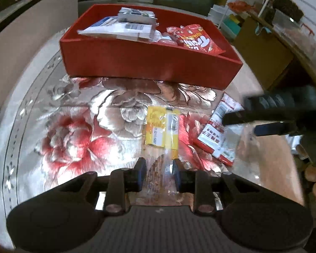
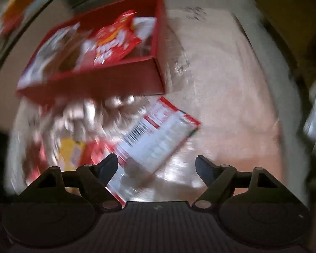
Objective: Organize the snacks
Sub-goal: 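Grasp the yellow-wrapped bar with the left tool while the right tool grasps the white-red packet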
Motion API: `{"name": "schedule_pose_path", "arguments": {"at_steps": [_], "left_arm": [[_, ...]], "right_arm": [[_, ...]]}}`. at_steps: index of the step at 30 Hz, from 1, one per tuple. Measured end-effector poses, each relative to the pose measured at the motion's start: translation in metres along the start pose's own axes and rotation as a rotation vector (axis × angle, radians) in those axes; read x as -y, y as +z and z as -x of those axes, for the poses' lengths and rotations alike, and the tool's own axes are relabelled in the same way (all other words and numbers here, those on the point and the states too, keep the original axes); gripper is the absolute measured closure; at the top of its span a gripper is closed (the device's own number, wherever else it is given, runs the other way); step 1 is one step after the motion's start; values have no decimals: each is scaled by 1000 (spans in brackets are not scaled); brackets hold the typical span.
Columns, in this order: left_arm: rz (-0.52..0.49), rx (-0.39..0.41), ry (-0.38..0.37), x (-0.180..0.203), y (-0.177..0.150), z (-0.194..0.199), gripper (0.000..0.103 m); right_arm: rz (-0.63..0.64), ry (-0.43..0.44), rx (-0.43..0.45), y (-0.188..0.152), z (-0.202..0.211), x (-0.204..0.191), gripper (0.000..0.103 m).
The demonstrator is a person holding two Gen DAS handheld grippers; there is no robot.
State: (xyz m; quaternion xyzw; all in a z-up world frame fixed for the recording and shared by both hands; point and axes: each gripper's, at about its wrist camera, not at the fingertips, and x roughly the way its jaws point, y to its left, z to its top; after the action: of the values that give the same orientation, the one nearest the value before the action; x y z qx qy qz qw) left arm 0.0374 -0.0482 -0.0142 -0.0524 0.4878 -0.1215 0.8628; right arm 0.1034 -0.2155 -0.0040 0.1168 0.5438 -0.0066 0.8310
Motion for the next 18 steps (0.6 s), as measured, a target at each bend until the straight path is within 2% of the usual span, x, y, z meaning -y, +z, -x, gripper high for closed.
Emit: {"name": "schedule_pose_path", "arguments": {"at_steps": [2,4,6,7,8,10,12,15,18], "left_arm": [[-18,-3,6,3,0,-3,78],[-13,-5,-12,1,0,0,77],[-3,-1,-20,-3,0,4,77],[4,1,-21,-6,-1,7,76],[11,2,-28,-9,-1,9,76],[23,5,-46,-13,-3,14,75],[25,12,-61,-14,-3,17,72],[22,34,-74,-8,1,15,61],[-7,76,-19,4,11,4,51]], "right_arm": [[6,-73,41,-4,-9,-15,12],[97,-179,71,-9,-19,-36,12],[190,-227,103,-18,-22,-47,14],[231,-218,104,-21,-20,-47,20],[254,-206,85,-21,-17,-47,22],[292,-195,34,-21,-7,-38,37],[327,-215,11,-26,2,-26,40],[319,-194,8,-36,13,-6,41],[322,-175,38,-47,16,1,40]]}}
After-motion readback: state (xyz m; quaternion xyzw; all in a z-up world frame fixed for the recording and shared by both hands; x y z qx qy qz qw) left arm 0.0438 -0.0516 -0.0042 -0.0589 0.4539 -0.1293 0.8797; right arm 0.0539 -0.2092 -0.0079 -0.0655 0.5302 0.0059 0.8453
